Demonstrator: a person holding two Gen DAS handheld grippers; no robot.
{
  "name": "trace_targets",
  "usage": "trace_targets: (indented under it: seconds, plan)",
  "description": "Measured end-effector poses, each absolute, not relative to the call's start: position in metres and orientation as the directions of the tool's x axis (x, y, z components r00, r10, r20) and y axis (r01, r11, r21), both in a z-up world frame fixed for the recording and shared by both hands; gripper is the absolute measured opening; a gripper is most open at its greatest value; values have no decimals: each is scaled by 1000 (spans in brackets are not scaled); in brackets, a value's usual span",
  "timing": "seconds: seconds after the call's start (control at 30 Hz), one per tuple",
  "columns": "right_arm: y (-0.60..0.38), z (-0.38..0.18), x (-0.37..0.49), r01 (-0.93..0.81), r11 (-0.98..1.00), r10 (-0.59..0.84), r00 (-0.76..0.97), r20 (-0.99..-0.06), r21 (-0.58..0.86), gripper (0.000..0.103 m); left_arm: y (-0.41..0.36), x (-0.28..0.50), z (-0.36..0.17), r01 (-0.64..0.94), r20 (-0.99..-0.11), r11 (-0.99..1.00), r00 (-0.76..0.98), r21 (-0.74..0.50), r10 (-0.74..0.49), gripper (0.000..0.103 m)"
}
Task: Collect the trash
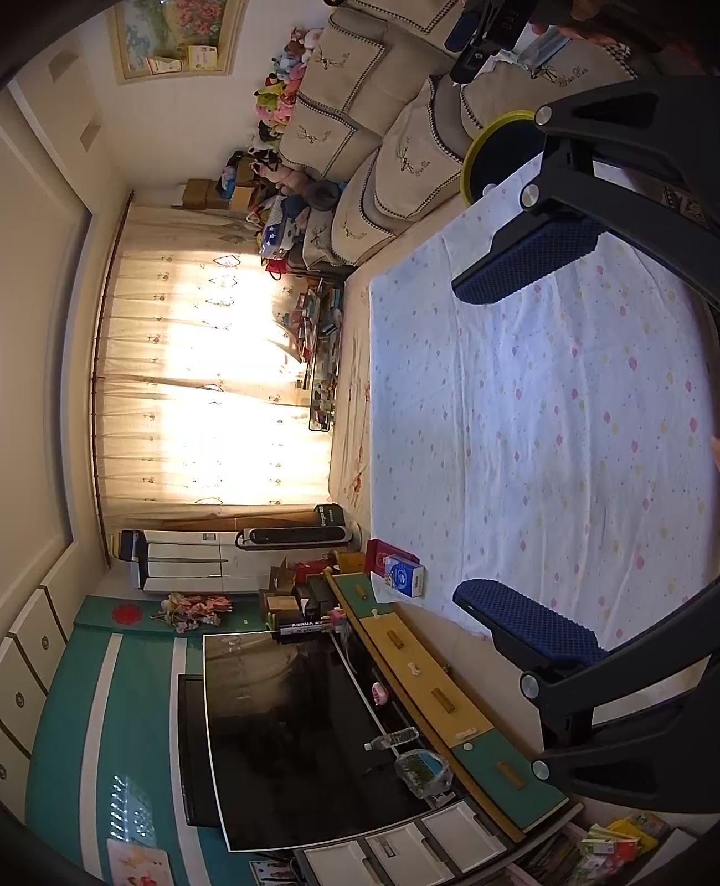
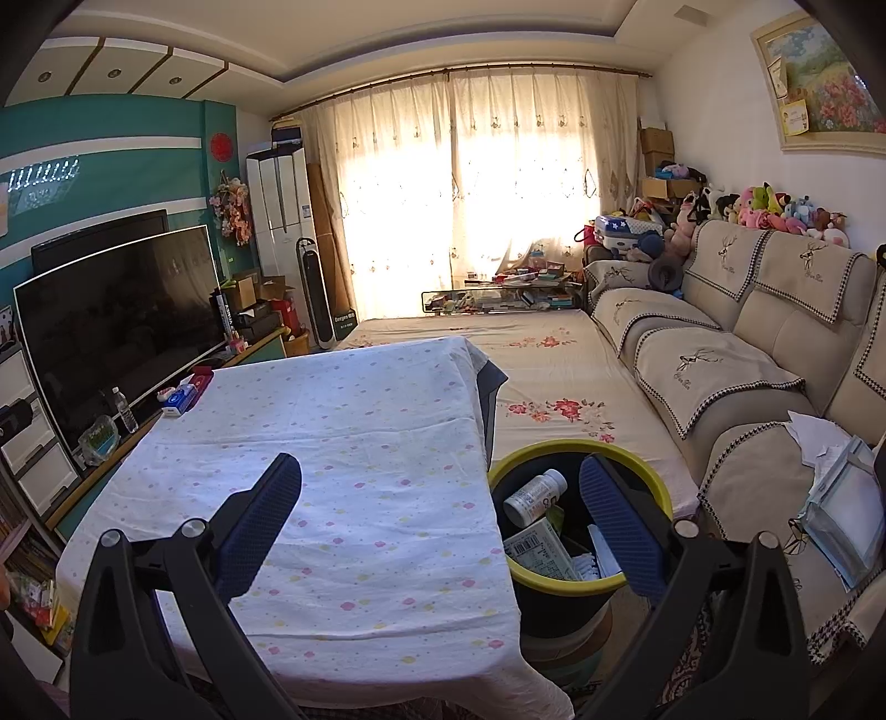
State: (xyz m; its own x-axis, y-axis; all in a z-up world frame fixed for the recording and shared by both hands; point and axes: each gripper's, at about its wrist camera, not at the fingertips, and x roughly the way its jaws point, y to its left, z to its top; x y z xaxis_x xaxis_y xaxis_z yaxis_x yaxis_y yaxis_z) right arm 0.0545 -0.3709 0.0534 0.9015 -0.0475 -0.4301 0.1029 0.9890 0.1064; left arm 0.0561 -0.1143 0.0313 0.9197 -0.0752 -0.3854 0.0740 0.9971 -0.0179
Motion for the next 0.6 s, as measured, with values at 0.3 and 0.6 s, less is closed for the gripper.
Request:
trace_targets:
  seconds: [0.3, 0.6]
  plan:
    - [-371, 52, 55, 102, 989, -46, 900, -433, 107, 96, -116, 57, 30, 77, -393, 997, 916, -15, -77, 98]
    - [-372, 48, 56, 103, 989, -45, 899, -435, 109, 96, -116, 59, 28, 83, -400, 996, 913, -17, -83, 98]
